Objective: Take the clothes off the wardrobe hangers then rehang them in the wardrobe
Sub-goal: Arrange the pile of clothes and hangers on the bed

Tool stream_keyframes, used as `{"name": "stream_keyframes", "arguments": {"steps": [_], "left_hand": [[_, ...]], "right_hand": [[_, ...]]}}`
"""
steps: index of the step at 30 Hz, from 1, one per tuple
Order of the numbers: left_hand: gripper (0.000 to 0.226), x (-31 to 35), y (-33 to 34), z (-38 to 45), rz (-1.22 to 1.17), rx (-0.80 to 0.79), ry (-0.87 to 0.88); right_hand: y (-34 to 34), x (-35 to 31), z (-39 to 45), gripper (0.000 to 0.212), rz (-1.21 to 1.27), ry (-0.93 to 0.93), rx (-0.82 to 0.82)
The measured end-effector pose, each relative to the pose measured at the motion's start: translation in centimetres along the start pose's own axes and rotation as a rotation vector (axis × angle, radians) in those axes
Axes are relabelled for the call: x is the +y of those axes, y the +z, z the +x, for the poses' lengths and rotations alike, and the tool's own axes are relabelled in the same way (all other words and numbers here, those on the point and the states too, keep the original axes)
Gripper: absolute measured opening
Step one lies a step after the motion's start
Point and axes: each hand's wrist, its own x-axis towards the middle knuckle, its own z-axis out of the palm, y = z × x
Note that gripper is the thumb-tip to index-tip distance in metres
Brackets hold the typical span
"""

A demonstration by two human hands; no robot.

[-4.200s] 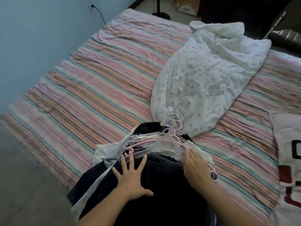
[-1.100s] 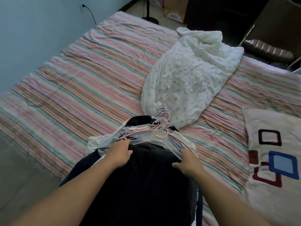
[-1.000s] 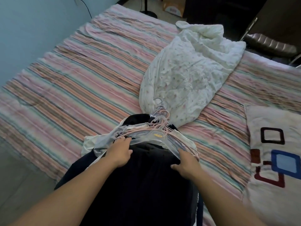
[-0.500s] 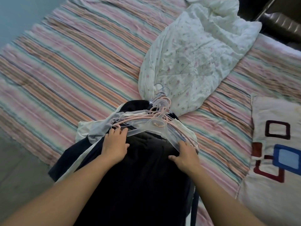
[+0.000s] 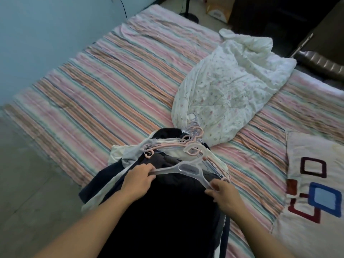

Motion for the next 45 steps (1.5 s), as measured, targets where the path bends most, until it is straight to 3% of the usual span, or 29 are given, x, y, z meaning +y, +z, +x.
{"name": "stream_keyframes", "arguments": {"steps": [6, 14, 18, 22, 32, 38, 45], "left_hand": [[0.017, 1.0, -4.2, -7.8, -0.174, 0.173, -0.049], [0.015, -0.7, -11.6, -20.0, -0.272, 0.430, -0.093], [0.018, -3.0, -14.4, -27.0, -0.412, 0.532, -0.124], [0.014, -5.2, -16.6, -35.5, -0.484, 0.621, -0.099], [0.010, -9.0, -19.8, -54.5, -0.426, 0.991, -0.068], [0.013, -10.1, -19.9, -63.2, -0.357, 1.285, -0.191], [0.019, -11.1, -17.8, -71.5, -0.477, 1.387, -0.381]], "right_hand": [[-4.4, -4.5, -6.3, 0.019, -0.070, -0.126, 0.025], [-6.7, -14.3, -16.2, 0.025, 0.021, -0.330, 0.078], [-5.6, -19.2, -21.1, 0.039, 0.143, -0.496, 0.113], [-4.9, -23.4, -26.1, 0.020, 0.121, -0.629, 0.126], [-3.3, -33.1, -40.4, 0.019, 0.003, -0.910, -0.006], [-1.4, -37.4, -48.1, 0.015, -0.085, -1.009, -0.075], [2.4, -42.2, -53.8, 0.018, -0.305, -1.140, -0.302]]}}
